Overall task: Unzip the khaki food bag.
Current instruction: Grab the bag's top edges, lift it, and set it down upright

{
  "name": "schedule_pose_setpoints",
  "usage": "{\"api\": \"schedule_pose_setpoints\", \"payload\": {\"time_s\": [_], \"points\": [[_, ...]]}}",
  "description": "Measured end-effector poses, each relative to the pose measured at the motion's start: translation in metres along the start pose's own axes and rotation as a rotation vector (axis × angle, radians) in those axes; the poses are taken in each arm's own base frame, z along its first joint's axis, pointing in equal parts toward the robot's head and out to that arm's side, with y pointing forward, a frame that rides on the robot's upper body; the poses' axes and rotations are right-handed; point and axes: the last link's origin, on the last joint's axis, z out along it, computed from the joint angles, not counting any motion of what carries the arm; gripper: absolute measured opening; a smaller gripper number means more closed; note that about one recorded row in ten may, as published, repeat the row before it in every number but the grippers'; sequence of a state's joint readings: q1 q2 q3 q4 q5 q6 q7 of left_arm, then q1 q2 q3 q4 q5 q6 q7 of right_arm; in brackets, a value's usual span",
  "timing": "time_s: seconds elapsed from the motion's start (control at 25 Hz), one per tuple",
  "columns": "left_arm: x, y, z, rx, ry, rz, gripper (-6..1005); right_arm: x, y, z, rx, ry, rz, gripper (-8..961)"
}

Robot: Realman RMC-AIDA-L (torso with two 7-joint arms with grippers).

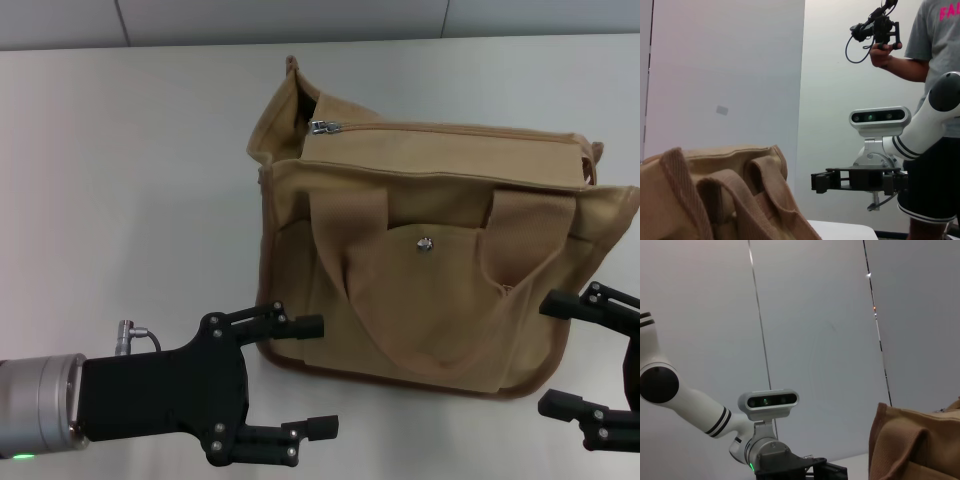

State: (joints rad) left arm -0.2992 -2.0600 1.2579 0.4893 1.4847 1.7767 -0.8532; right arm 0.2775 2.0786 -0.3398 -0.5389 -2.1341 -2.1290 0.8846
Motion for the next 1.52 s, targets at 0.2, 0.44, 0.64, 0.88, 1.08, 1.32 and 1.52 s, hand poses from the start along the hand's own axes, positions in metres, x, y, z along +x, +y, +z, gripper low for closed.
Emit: {"api": "schedule_pose_setpoints", "payload": {"time_s": [0.2, 0.44, 0.64, 0.88, 1.08, 1.32, 1.52], "points": [[0.0, 0.0, 0.0, -0.001, 0.003, 0.001, 839, -0.001, -0.002, 0.002, -0.007, -0.001, -0.003, 852], [0.004, -0.003, -0.008, 0.054, 0.038, 0.03, 830, -0.001, -0.001, 0.002, 0.004, -0.012, -0.001, 852], [0.008, -0.009, -0.041, 0.324, 0.132, 0.099, 823, -0.003, -0.002, -0.011, 0.142, -0.08, -0.051, 852], [-0.007, -0.017, -0.039, 0.425, 0.112, 0.086, 814, -0.002, -0.005, -0.012, 0.169, -0.082, -0.052, 852], [-0.015, -0.027, -0.013, 0.392, 0.084, 0.073, 807, -0.001, -0.008, -0.009, 0.168, -0.073, -0.052, 851], [-0.019, -0.044, 0.012, 0.385, 0.053, 0.047, 798, -0.001, -0.011, -0.007, 0.167, -0.069, -0.057, 851], [-0.021, -0.052, 0.018, 0.426, 0.042, 0.023, 791, -0.001, -0.014, -0.007, 0.175, -0.062, -0.06, 851]]}}
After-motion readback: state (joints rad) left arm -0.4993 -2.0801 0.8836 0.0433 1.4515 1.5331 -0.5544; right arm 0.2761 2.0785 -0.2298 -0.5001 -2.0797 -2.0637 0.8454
